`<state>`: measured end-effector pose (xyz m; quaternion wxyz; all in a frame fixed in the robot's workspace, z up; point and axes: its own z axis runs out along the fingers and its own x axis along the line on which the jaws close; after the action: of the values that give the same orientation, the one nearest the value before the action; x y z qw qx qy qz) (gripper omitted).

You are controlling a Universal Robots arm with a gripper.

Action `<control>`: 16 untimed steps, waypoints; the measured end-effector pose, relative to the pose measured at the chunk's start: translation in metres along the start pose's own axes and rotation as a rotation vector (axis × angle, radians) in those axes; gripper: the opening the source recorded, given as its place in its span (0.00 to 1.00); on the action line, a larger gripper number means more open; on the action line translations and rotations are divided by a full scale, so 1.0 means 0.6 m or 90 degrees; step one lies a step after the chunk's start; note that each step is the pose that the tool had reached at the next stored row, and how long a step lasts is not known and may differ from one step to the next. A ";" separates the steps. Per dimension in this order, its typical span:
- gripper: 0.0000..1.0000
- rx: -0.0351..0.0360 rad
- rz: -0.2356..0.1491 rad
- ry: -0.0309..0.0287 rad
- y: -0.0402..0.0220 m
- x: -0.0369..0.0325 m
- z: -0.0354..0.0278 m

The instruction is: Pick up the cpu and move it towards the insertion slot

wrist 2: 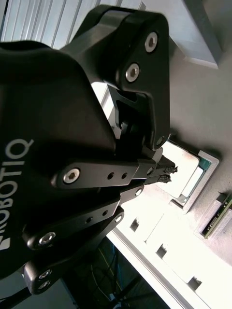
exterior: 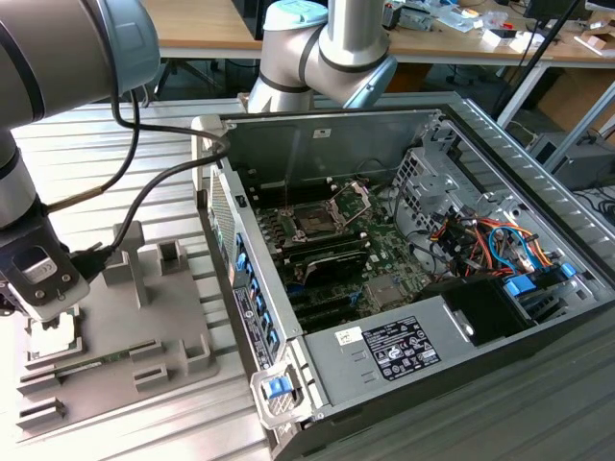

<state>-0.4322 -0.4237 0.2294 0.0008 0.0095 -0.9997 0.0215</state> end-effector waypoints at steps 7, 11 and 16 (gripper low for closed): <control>0.11 0.0000 0.000 0.0000 0.000 0.000 0.004; 0.11 0.0001 0.000 0.0000 0.000 0.000 0.006; 0.11 0.0001 0.000 0.0000 0.000 0.000 0.009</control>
<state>-0.4322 -0.4238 0.2243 0.0008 0.0095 -0.9997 0.0216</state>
